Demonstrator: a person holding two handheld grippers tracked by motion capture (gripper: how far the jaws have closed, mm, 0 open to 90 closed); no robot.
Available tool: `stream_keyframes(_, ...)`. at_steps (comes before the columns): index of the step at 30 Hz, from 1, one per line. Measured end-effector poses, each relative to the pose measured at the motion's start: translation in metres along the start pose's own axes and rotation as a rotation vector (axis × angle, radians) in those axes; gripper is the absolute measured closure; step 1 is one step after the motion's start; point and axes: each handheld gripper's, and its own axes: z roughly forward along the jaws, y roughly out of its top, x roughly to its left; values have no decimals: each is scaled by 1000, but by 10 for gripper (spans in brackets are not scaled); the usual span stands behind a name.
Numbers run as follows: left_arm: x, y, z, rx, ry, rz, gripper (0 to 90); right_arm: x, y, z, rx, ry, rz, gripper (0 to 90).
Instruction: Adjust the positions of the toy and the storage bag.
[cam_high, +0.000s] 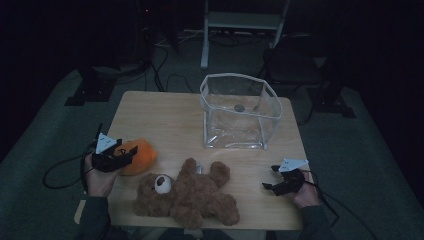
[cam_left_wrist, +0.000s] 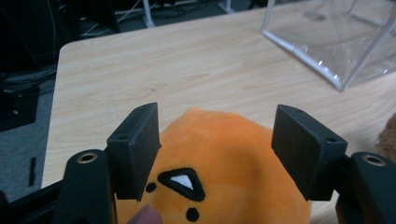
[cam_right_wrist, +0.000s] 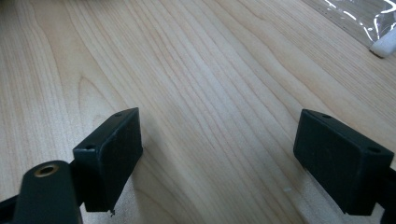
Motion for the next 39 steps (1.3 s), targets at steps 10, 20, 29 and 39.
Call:
stream_keyframes(10,1,-2,-1,-38,-15,-6,304,0,0,0,0,-8,10,149)
stream_keyframes(20,-2,-2,1,11,-28,-16,272,-1,0,0,-1,-14,19,149)
stream_keyframes(29,-3,-2,0,14,-70,-8,199,-1,0,0,-1,-14,19,149)
stream_keyframes(39,-2,-4,0,34,-68,-29,149,-1,0,0,-2,-15,21,149)
